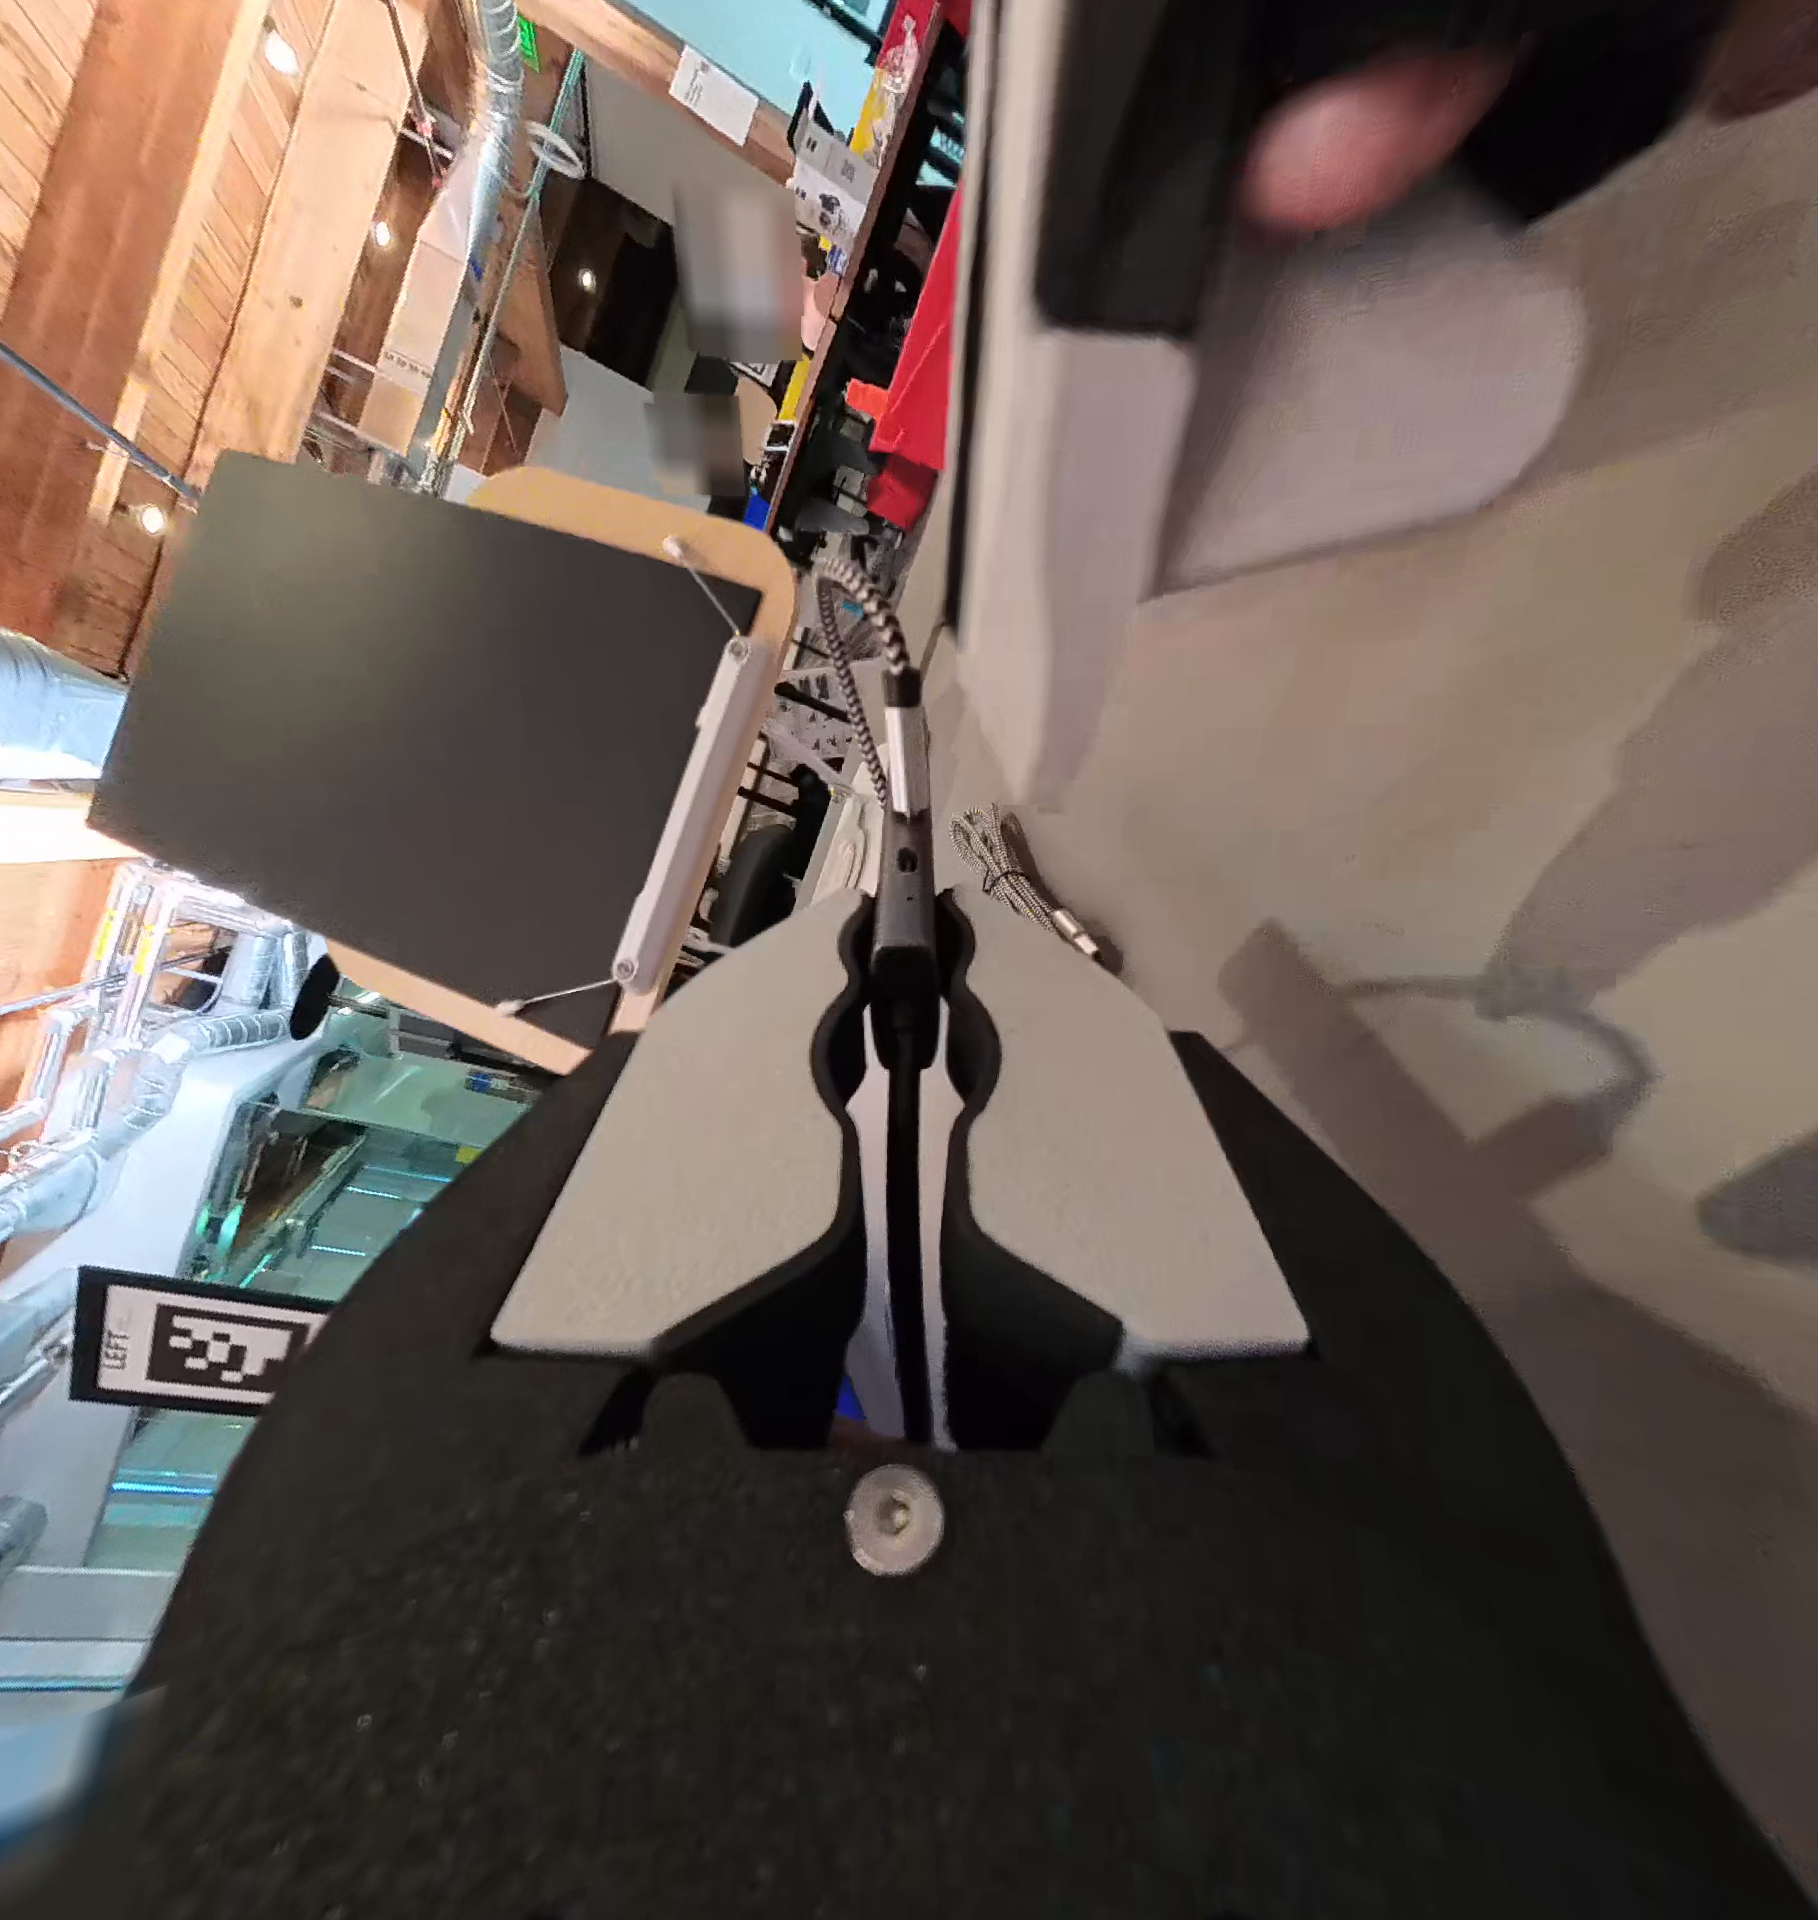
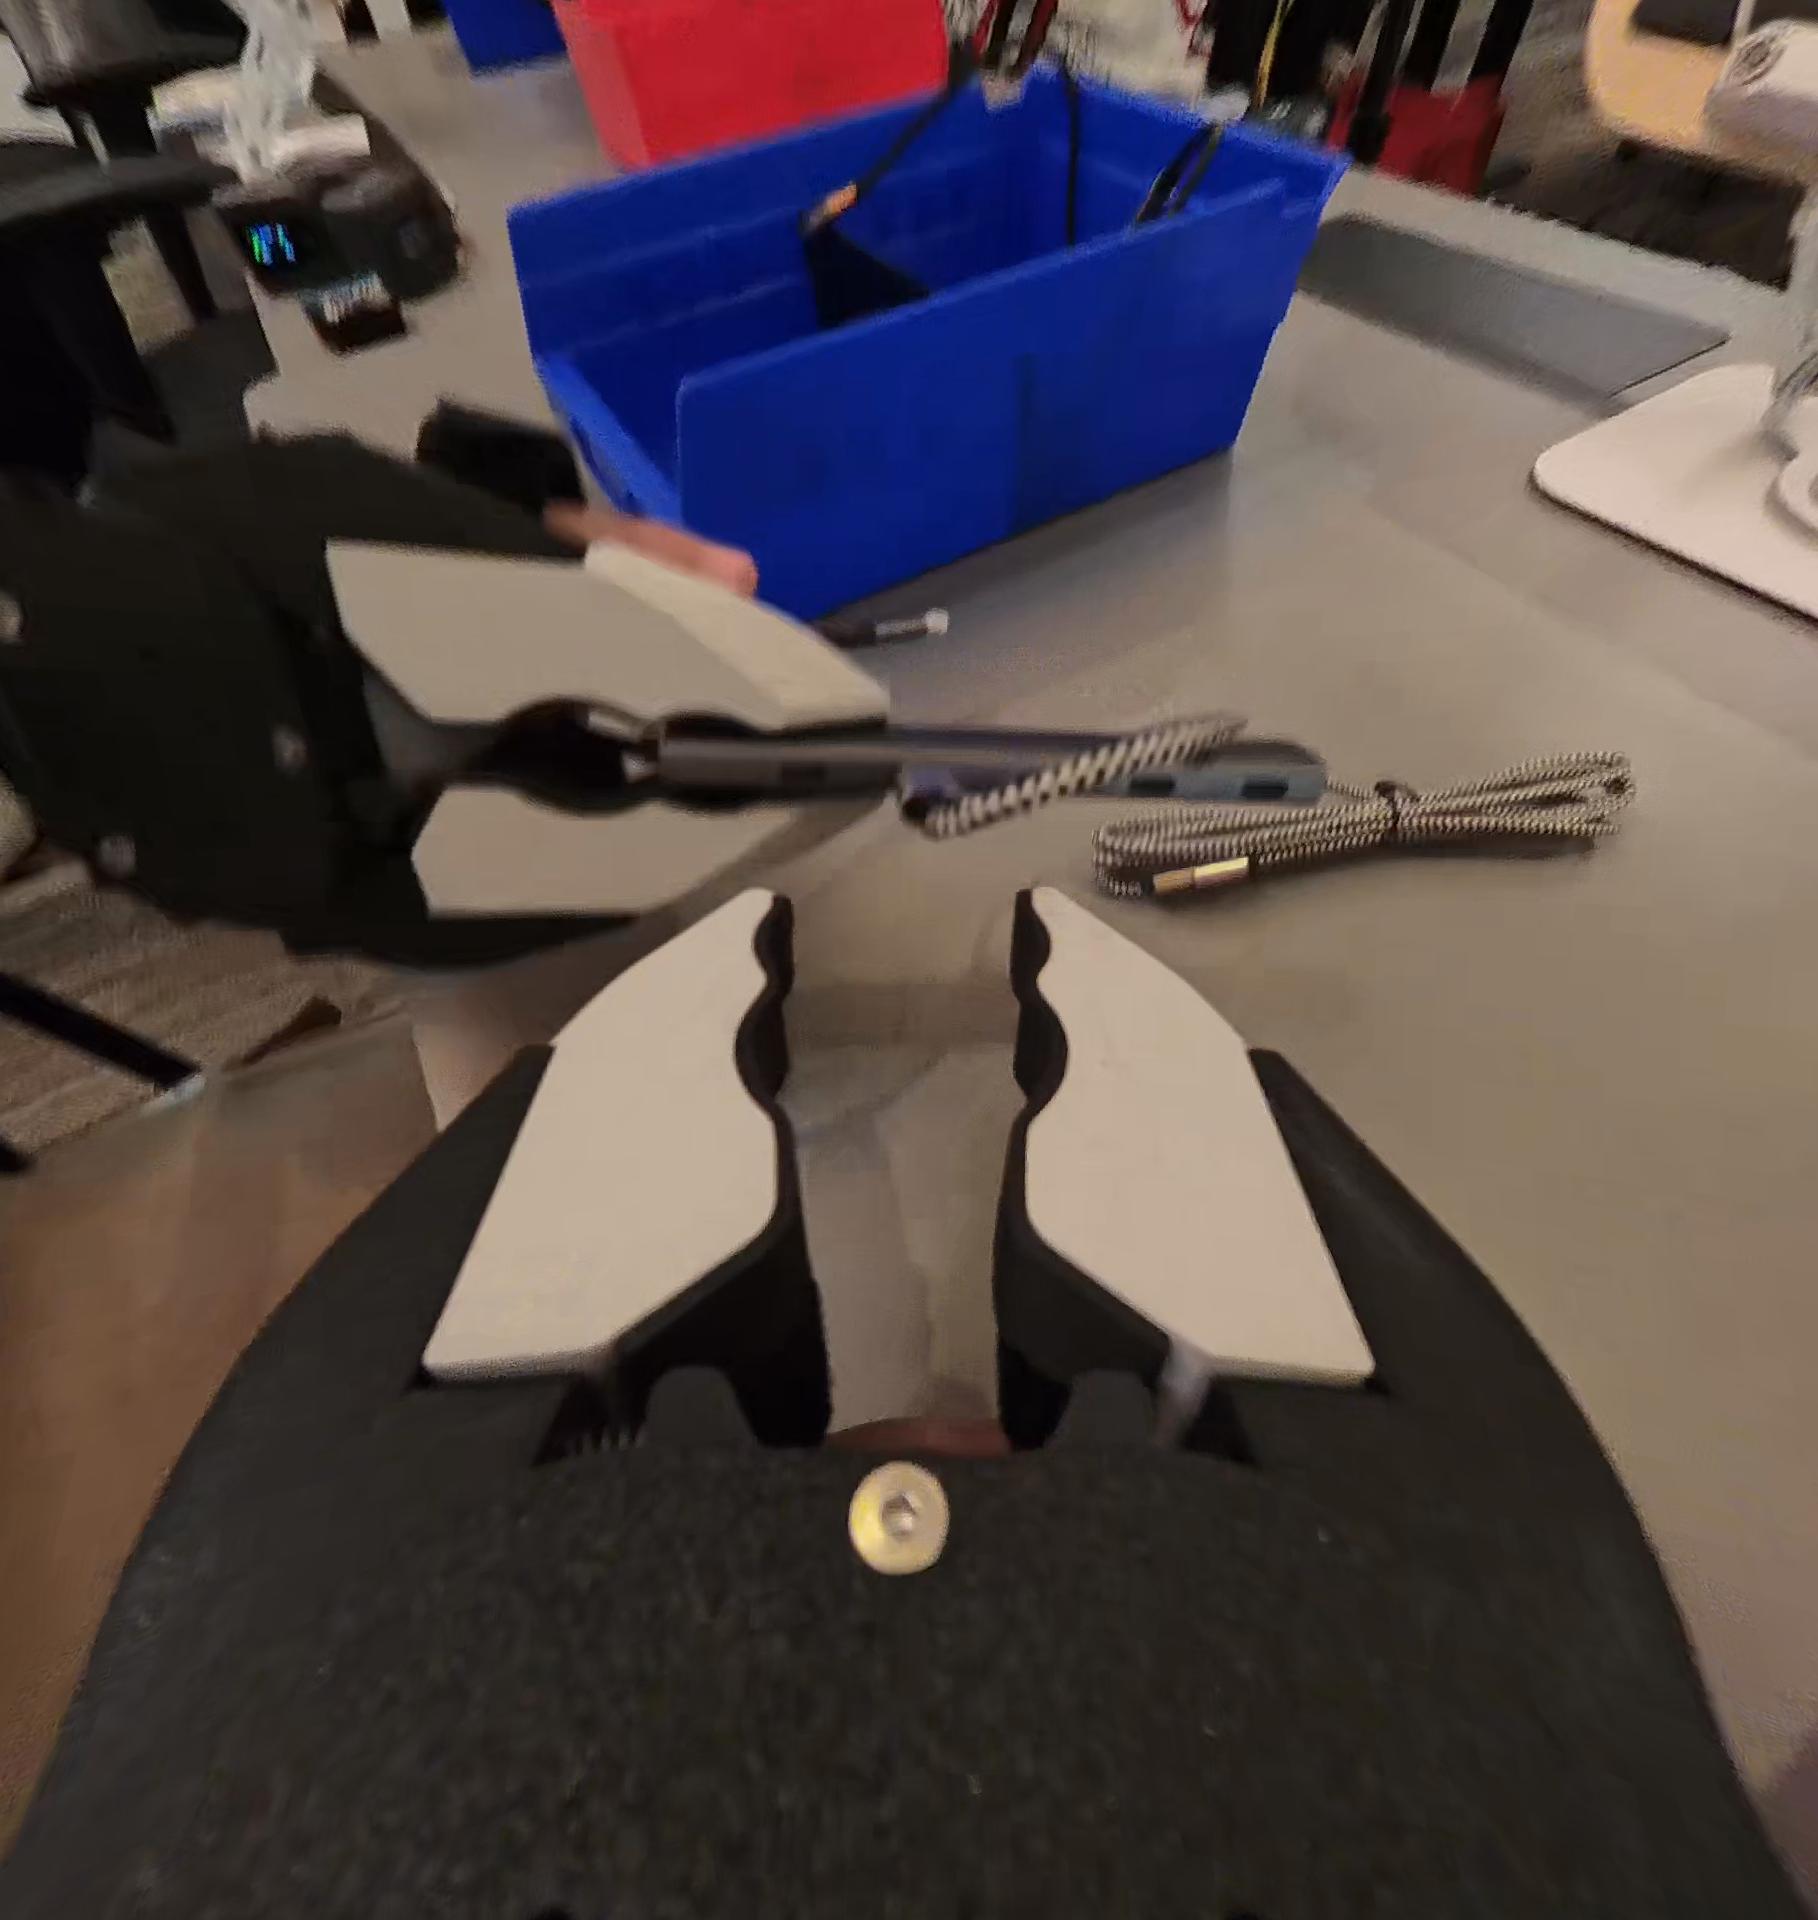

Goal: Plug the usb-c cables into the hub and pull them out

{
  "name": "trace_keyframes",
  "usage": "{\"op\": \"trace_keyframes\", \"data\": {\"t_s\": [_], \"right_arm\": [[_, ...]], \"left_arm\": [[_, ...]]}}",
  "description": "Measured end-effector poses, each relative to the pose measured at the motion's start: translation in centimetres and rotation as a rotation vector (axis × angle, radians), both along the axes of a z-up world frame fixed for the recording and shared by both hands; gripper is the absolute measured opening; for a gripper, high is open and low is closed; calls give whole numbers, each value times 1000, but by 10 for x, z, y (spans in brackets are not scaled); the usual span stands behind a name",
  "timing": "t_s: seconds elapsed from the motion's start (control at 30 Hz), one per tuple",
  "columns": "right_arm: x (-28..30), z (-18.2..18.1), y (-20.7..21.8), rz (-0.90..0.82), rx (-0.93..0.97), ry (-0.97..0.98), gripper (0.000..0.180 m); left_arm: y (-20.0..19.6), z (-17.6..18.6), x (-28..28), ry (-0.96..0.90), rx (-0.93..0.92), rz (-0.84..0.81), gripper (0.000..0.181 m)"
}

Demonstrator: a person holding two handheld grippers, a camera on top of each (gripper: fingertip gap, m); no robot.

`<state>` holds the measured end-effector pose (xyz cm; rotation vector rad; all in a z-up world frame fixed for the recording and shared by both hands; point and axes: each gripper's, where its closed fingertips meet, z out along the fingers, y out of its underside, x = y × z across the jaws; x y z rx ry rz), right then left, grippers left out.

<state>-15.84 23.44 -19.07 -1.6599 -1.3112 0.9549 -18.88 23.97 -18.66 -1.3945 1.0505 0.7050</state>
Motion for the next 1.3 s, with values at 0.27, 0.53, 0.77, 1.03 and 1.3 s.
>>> {"op": "trace_keyframes", "data": {"t_s": [0.27,0.53,0.77,1.03,1.3], "right_arm": [[-4,-2,7,-59,-18,44,12],[0,-16,10,-125,-74,43,10],[-4,-11,11,-143,-26,57,11],[-6,-14,-2,-64,-4,15,10],[-1,-12,0,-96,-32,28,10]], "left_arm": [[-2,-11,7,40,-33,7,10],[4,-26,6,56,-125,40,10],[3,-21,7,47,-99,19,9],[2,-25,12,66,-78,8,14],[4,-24,13,76,-111,29,10]]}}
